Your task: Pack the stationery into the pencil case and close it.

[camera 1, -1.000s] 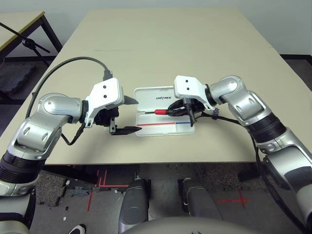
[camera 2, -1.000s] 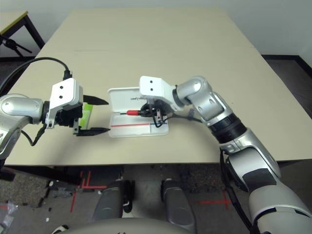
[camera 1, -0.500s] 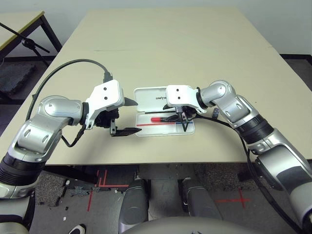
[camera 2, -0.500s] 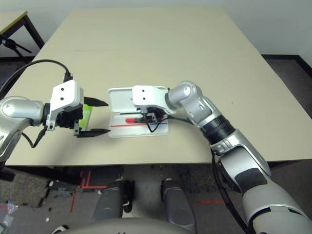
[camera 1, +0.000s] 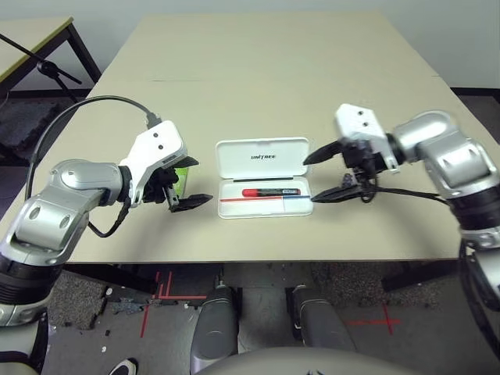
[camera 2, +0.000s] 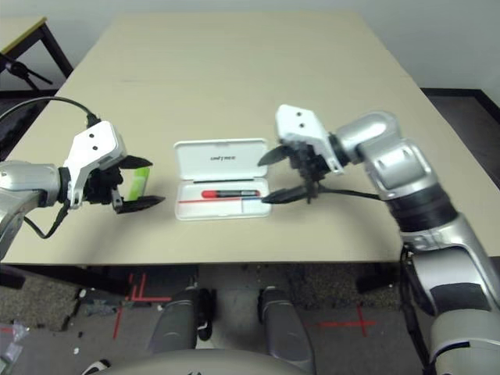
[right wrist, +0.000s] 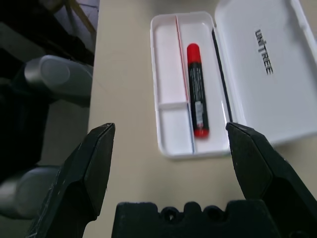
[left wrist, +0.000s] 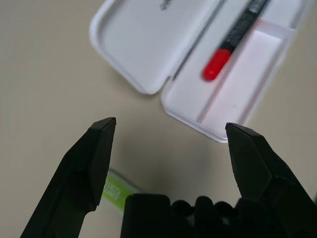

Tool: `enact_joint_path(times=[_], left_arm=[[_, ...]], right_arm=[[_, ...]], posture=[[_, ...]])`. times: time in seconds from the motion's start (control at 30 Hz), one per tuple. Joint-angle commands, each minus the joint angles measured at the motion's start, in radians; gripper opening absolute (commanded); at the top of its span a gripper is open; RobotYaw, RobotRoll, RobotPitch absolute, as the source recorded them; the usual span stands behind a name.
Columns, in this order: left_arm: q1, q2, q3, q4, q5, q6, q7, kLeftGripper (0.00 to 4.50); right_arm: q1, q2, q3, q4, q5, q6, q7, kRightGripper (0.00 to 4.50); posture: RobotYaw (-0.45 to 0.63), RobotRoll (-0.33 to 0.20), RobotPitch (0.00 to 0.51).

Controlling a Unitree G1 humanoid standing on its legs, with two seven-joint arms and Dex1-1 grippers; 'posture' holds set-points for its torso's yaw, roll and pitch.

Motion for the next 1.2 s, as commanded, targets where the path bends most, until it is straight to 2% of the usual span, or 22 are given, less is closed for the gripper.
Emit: enact_joint_path(times=[0.03, 0.3, 0.47, 0.7, 1.2], left_arm=[[0.001, -0.035, 0.035, 0.025, 0.004, 0.078, 0.086, 4.5], [-0.055, -0.227, 0.126, 0.06, 0.029, 0.382, 0.389, 4.5], [-0.077, -0.291, 0.167, 0.072, 0.054, 0.524, 0.517, 4.5], [-0.099, -0.348, 0.206, 0.101, 0.075, 0.593, 0.611, 4.5], [-0.093, -0.422, 0.13, 0.18, 0.084, 0.547, 0.642, 4.5]], right_arm=[[0.033, -0.032, -0.039, -0.046, 0.045, 0.031, -0.002, 4.48], [0.062, -0.025, -0.04, -0.076, 0.065, 0.043, -0.056, 4.48], [0.068, -0.019, -0.03, -0.074, 0.067, 0.035, -0.069, 4.48], [0.066, -0.014, -0.004, -0.061, 0.05, 0.019, -0.073, 4.48], [0.081, -0.02, 0.002, -0.076, 0.053, 0.02, -0.097, 4.48]], posture=[[0.01, 0.0, 0.111], [0.0, 0.0, 0.117], [0.01, 0.0, 0.121], [0.02, 0.0, 0.124], [-0.01, 0.0, 0.128]])
